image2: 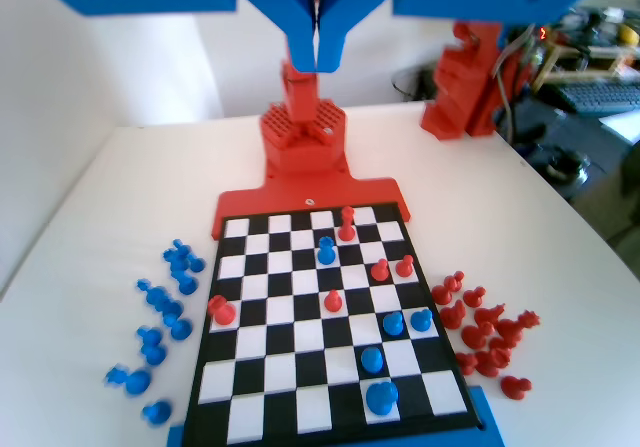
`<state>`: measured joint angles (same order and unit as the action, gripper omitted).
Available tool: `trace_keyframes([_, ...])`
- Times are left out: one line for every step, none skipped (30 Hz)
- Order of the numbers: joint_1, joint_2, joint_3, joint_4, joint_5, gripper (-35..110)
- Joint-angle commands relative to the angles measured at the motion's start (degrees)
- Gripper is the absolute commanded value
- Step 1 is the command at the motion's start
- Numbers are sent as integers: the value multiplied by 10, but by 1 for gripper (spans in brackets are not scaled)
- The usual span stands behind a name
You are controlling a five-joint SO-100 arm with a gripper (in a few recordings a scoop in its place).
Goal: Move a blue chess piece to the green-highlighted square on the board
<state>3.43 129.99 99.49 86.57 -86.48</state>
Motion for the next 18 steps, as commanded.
trace_keyframes([19,-90,-52,-44,3,1])
trace_keyframes([21,-111,-57,-51,3,1])
trace_keyframes([22,-130,-61,-56,3,1])
trace_keyframes([23,-147,-62,-63,2,1])
trace_keyframes([23,-162,-62,-70,1,1])
trace_keyframes([23,-175,-62,-76,-1,1])
trace_keyframes([23,-187,-59,-83,-5,1])
trace_keyframes([23,-198,-55,-90,-10,1])
trace_keyframes([22,-207,-52,-96,-15,1])
trace_keyframes([21,-216,-47,-104,-21,1])
trace_keyframes([21,-224,-40,-113,-26,1])
trace_keyframes([21,-232,-34,-121,-33,1])
trace_keyframes([21,-240,-27,-132,-36,1])
trace_keyframes([20,-249,-21,-142,-42,1])
trace_keyframes([20,-258,-15,-150,-48,1])
trace_keyframes([19,-267,-10,-158,-57,1])
trace_keyframes([19,-276,-4,-168,-63,2])
trace_keyframes([19,-287,3,-182,-65,2])
